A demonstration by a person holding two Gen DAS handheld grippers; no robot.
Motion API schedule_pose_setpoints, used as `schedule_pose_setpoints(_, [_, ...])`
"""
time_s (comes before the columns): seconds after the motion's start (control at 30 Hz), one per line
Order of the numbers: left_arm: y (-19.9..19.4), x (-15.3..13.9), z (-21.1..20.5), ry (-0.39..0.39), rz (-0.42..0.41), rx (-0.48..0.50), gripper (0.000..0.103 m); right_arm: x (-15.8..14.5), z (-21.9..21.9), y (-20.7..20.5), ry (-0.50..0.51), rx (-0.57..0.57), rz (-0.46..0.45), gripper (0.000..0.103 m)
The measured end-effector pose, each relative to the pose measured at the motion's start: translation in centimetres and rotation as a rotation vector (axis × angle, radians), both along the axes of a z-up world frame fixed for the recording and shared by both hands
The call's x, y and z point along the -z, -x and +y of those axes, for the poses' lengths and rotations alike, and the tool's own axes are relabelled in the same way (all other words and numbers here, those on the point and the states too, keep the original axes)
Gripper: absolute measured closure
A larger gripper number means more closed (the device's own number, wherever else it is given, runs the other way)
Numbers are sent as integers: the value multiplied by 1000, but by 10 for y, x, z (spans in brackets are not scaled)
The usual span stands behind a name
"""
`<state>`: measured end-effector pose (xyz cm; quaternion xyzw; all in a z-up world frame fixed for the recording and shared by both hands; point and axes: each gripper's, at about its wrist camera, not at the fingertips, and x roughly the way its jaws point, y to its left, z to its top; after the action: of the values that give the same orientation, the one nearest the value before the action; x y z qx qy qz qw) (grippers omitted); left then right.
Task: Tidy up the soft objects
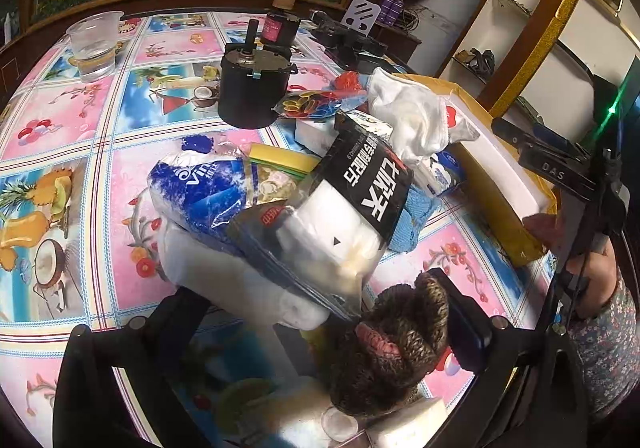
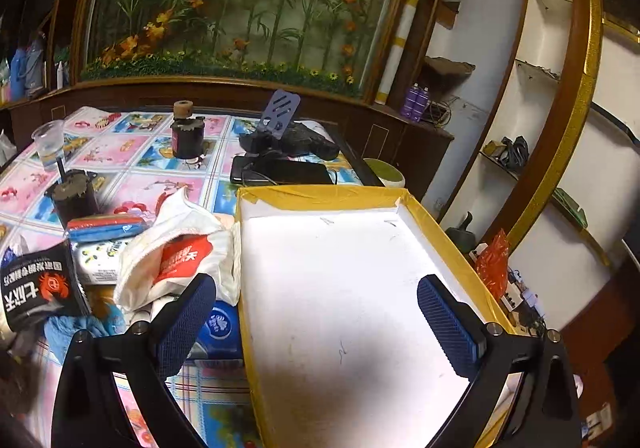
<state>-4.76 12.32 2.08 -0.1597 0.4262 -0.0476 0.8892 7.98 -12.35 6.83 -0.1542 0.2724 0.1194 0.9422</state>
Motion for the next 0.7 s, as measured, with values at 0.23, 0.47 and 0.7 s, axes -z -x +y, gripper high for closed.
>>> schedule_pose_setpoints(0.23, [2, -4, -6, -7, -14, 26, 0, 3, 17, 39, -45, -37, -45, 1])
schedule_pose_setpoints(0.47, [11, -6, -1, 32, -18, 33, 0, -17, 9, 65, -173, -60, -33, 1])
schedule_pose_setpoints(0.7, [40, -16, -13, -2, -38, 83, 0, -51, -9, 138, -196, -193, -125, 1])
